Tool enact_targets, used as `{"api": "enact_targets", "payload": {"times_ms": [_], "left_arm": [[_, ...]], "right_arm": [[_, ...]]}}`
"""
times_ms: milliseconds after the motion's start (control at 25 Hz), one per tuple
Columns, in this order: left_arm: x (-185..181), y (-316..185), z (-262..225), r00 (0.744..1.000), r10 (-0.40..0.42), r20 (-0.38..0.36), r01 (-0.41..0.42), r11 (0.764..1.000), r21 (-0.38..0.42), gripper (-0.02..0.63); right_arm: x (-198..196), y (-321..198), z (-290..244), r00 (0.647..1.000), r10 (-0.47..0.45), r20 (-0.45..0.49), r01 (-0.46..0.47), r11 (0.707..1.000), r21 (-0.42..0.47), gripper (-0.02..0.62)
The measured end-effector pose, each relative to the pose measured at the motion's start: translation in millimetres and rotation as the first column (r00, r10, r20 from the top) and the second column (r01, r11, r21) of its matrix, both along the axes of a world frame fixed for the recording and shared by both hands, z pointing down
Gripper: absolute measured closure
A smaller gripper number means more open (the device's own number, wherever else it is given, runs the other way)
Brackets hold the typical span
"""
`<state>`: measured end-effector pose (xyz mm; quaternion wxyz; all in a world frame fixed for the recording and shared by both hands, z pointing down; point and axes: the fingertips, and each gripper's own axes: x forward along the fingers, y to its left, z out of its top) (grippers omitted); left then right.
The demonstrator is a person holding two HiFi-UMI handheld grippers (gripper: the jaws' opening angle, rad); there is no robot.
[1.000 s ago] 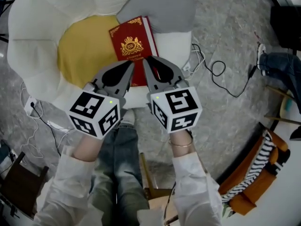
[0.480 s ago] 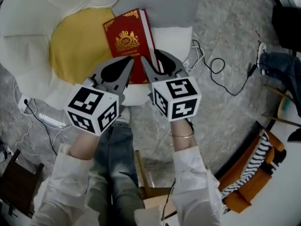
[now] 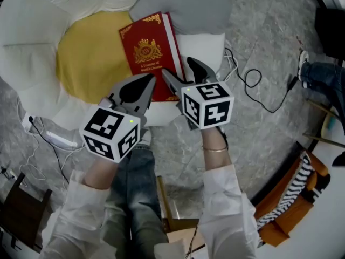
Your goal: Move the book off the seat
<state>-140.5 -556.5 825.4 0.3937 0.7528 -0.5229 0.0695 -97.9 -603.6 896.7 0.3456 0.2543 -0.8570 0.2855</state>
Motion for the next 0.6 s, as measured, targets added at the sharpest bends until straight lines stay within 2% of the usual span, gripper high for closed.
{"api": "enact_targets", "payload": {"times_ms": [160, 400, 600], "left_arm": [[-1, 2, 6, 1.000, -0.001, -0.004, 0.001, 1.000, -0.005, 0.601], [-3, 3, 19, 1.000, 0.004, 0.001, -0.004, 1.000, -0.019, 0.601], [-6, 3, 22, 1.000, 0.003, 0.016, -0.003, 1.000, -0.019, 0.601]], "right_arm": [[-1, -5, 11, 1.000, 0.005, 0.016, -0.004, 0.999, -0.034, 0.267], [-5, -1, 24, 0.999, -0.038, 0.007, 0.038, 0.995, -0.088, 0.255], [-3, -4, 32, 0.998, -0.054, -0.022, 0.052, 0.995, -0.089, 0.249]]}}
